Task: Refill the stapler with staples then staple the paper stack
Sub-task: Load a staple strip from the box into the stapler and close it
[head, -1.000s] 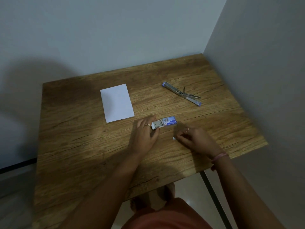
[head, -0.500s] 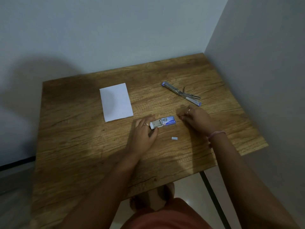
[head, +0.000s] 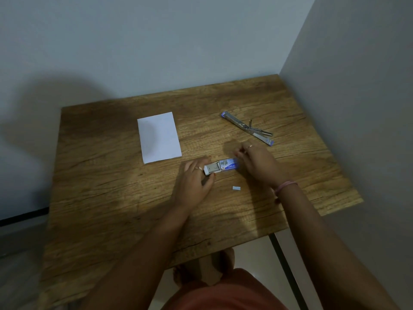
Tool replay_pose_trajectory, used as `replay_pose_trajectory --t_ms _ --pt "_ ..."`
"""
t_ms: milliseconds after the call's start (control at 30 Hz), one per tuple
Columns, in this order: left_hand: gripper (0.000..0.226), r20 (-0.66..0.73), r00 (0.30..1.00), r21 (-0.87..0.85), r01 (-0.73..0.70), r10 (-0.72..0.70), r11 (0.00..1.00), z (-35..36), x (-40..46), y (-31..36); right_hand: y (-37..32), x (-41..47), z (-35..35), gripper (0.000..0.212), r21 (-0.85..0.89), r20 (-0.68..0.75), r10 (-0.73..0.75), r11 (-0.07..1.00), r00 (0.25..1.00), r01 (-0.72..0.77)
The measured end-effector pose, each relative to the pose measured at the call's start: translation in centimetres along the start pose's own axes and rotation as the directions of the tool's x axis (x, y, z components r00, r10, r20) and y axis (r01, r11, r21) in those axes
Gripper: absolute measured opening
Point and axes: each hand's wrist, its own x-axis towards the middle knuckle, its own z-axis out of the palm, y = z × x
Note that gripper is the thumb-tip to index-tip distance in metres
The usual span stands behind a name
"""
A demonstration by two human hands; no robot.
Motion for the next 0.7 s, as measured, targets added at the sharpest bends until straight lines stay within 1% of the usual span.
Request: replay_pose_trajectory --t_ms 67,133,233,300,333,400,467,533,600,633,667,700 --pt "0.044 -0.006 1.000 -0.003 0.004 -0.004 1.000 0.0 0.0 0.0 -1.5 0.5 0.3 0.013 -0.080 0.018 -0.119 0.990 0.993 0.120" --pt "0.044 -0.006 1.000 0.002 0.004 -0.004 1.000 0.0 0.0 0.0 -2.7 1.0 1.0 0.020 -0.186 0.096 -0.188 0.961 0.977 0.203" --pt "0.044 -0.001 1.000 -0.006 -0.002 0.002 1.000 -0.1 -0.1 0.0 -3.5 1.6 2.0 0.029 -0.328 0.213 -0.212 0.904 0.954 0.275" --pt "0.045 -0.013 1.000 -0.010 -0.013 0.013 1.000 -0.1 -0.2 0.0 -3.6 1.6 2.3 0.031 -0.375 0.257 -0.201 0.881 0.945 0.289" --pt "0.045 -0.017 1.000 -0.008 -0.019 0.018 1.000 -0.1 -0.2 0.0 -3.7 1.6 2.3 0.030 -0.375 0.257 -0.197 0.882 0.946 0.285" --pt "0.045 -0.011 1.000 -0.003 -0.015 0.014 1.000 -0.1 -0.2 0.0 -3.6 1.3 2.0 0.029 -0.320 0.226 -0.195 0.911 0.955 0.261" --pt "0.046 -0.007 1.000 0.003 0.003 -0.003 1.000 0.0 -0.1 0.0 -3.3 1.0 1.4 0.022 -0.191 0.162 -0.175 0.960 0.971 0.205" --pt "0.046 -0.012 1.000 0.005 0.012 -0.012 1.000 0.0 -0.1 0.1 -2.7 0.8 0.7 0.016 -0.062 0.080 -0.103 0.992 0.991 0.108" --pt "0.048 -0.003 1.000 0.008 0.020 -0.020 1.000 0.0 -0.1 0.1 -2.1 0.4 0.0 0.012 0.060 -0.001 0.011 0.998 1.000 -0.011" --pt "0.050 0.001 1.000 0.008 0.023 -0.023 1.000 0.0 0.0 0.1 -1.8 0.1 -0.2 0.014 0.120 -0.016 0.069 0.991 0.997 -0.067" --pt "0.052 0.000 1.000 0.002 0.028 -0.028 1.000 -0.1 -0.1 0.1 -1.4 -0.2 -0.4 0.021 0.169 0.001 0.118 0.979 0.993 -0.117" --pt "0.054 -0.010 0.999 -0.006 0.032 -0.032 0.999 -0.1 -0.1 0.2 -0.9 -0.5 -0.6 0.031 0.208 0.049 0.153 0.965 0.987 -0.160"
